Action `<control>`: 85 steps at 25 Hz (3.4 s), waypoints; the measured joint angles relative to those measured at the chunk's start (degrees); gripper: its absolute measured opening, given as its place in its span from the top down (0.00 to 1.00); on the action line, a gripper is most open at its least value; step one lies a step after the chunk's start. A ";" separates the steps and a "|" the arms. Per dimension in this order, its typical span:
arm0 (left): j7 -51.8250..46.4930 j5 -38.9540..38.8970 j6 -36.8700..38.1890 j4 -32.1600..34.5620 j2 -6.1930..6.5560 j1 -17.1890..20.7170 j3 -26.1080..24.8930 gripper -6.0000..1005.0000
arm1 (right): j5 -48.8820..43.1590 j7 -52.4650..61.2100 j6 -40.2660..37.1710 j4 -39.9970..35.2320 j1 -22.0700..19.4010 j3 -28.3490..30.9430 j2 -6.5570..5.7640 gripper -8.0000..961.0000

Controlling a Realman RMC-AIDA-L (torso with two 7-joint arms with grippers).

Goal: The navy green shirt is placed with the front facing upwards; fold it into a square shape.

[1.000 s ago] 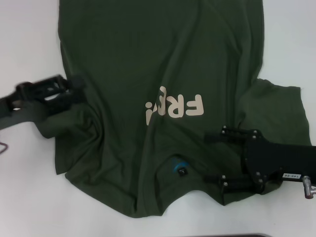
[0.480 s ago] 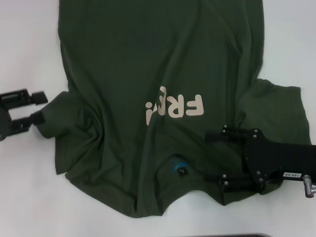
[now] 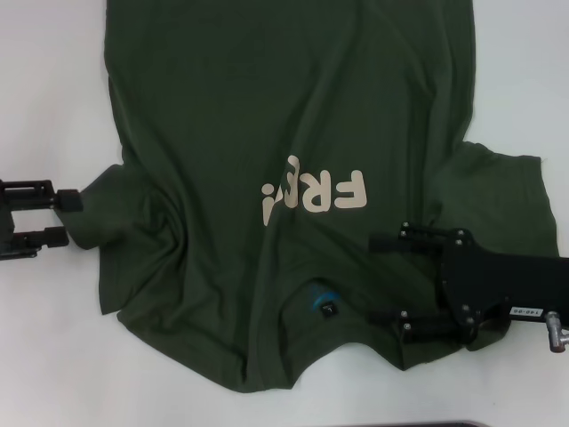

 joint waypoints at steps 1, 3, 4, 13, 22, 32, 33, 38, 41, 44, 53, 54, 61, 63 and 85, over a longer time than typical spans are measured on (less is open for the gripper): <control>-0.54 0.15 -0.65 -0.01 0.00 -0.08 -0.02 0.36 | 0.00 0.01 0.00 0.00 0.01 0.04 -0.01 0.08; -1.34 0.27 -1.91 -0.01 -0.05 -0.11 -0.02 0.36 | 0.00 0.02 0.02 0.00 0.02 0.14 -0.04 0.08; -1.66 0.41 -2.67 0.08 -0.11 -0.12 0.01 0.36 | 0.00 0.02 0.03 0.00 0.02 0.18 -0.04 0.08; -3.39 3.43 -6.31 1.48 -0.73 -1.20 1.40 0.36 | 0.00 0.03 0.24 -0.06 0.13 0.45 -0.16 0.08; -4.48 4.91 -8.16 1.74 -0.88 -2.12 2.20 0.36 | 0.00 0.03 0.34 -0.09 0.20 0.44 -0.17 0.08; -5.01 4.93 -9.62 2.12 -0.89 -2.40 2.19 0.36 | 0.00 0.02 0.55 -0.09 0.20 0.43 -0.26 0.08; -5.09 4.93 -9.79 2.12 -0.89 -2.40 2.18 0.36 | 0.00 0.02 0.56 -0.09 0.20 0.43 -0.26 0.08; -5.31 4.92 -10.36 2.20 -0.88 -2.40 3.01 0.38 | 0.00 0.02 0.66 -0.09 0.20 0.43 -0.26 0.08; -5.48 4.91 -10.76 2.22 -0.88 -2.40 4.15 0.41 | 0.00 0.02 0.70 -0.09 0.20 0.43 -0.26 0.08; -5.51 4.91 -10.99 2.58 -0.91 -2.49 4.30 0.44 | 0.00 0.02 0.70 -0.09 0.20 0.43 -0.26 0.08; -5.74 5.64 -11.50 2.91 -0.80 -2.57 4.28 0.46 | 0.00 0.02 0.70 -0.09 0.20 0.43 -0.26 0.08; -5.86 5.74 -11.50 2.91 -0.74 -2.57 4.28 0.46 | 0.00 0.03 0.70 -0.09 0.21 0.43 -0.26 0.08; -6.24 6.39 -11.52 2.90 -0.57 -2.50 4.21 0.46 | 0.03 0.02 0.68 -0.09 0.20 0.43 -0.26 0.08; -6.24 6.40 -11.83 2.90 -0.79 -2.66 4.25 0.46 | 0.05 0.03 0.67 -0.09 0.20 0.43 -0.26 0.08; -5.85 6.41 -14.43 5.90 -1.06 -4.47 4.45 0.46 | 0.03 0.02 0.64 -0.09 0.22 0.54 -0.35 0.08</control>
